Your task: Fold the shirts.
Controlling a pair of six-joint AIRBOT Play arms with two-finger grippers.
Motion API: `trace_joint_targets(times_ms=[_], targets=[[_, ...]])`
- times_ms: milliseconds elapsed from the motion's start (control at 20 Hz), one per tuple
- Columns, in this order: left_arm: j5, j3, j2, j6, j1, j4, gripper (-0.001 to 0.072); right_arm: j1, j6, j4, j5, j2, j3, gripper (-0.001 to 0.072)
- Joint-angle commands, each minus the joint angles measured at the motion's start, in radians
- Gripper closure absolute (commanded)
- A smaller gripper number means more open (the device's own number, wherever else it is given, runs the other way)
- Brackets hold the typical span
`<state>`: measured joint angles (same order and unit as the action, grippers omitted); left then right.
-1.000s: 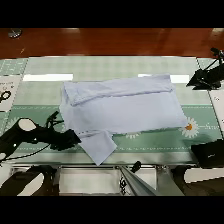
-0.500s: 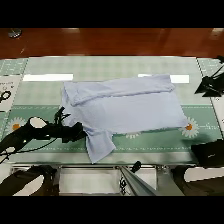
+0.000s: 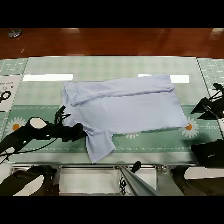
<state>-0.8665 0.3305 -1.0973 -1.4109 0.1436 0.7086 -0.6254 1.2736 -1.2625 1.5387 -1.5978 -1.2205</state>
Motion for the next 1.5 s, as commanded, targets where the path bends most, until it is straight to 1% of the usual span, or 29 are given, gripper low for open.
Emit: trace_joint_targets(times_ms=[0, 50, 200, 300, 350, 500, 550, 700, 750, 850, 1050, 1200, 1300, 1450], targets=[[-0.002, 0.001, 0.005, 0.005, 0.0, -0.003, 0.0695, 0.0, -0.014, -0.008, -0.048, 0.003, 0.051, 0.0171], [-0.001, 0.001, 0.005, 0.005, 0.0, -0.003, 0.0695, 0.008, -0.014, 0.002, -0.056, 0.002, 0.056, 0.0171], [0.004, 0.001, 0.005, 0.013, 0.0, -0.003, 0.0695, 0.058, -0.015, -0.044, -0.09, 0.001, 0.103, 0.0171], [0.004, 0.001, 0.005, 0.013, 0.0, -0.003, 0.0695, 0.091, -0.019, -0.037, -0.117, 0.001, 0.134, 0.0174], [0.004, 0.001, 0.005, 0.012, 0.0, -0.003, 0.0695, 0.108, -0.019, -0.037, -0.128, 0.001, 0.145, 0.0188], [0.016, 0.001, 0.005, 0.012, 0.0, -0.003, 0.0694, 0.149, -0.018, -0.037, -0.126, 0.001, 0.169, 0.0189], [0.023, 0.004, 0.005, 0.012, 0.0, -0.003, 0.0695, 0.157, -0.016, -0.037, -0.128, 0.001, 0.18, 0.0199], [0.026, 0.04, 0.008, 0.017, -0.001, -0.002, 0.0695, 0.167, -0.016, -0.013, -0.125, 0.015, 0.185, 0.0694], [0.026, 0.067, 0.014, 0.038, -0.001, -0.002, 0.0695, 0.167, -0.022, -0.003, -0.133, 0.041, 0.18, 0.0694], [0.024, 0.15, 0.038, 0.042, -0.001, 0.015, 0.0695, 0.167, -0.023, 0.04, -0.161, 0.105, 0.134, 0.0695], [-0.006, 0.355, 0.072, 0.042, -0.002, 0.036, 0.0695, 0.168, -0.034, 0.246, -0.269, 0.201, 0.031, 0.0696], [-0.006, 0.446, 0.071, 0.042, -0.02, 0.064, 0.0695, 0.211, -0.032, 0.267, -0.312, 0.202, -0.004, 0.0696], [-0.005, 0.471, 0.069, 0.041, -0.069, 0.093, 0.0695, 0.258, -0.032, 0.267, -0.402, 0.198, -0.004, 0.0696], [0.01, 0.471, 0.056, 0.042, -0.176, 0.096, 0.0695, 0.323, -0.011, 0.266, -0.564, 0.162, -0.027, 0.0696]])
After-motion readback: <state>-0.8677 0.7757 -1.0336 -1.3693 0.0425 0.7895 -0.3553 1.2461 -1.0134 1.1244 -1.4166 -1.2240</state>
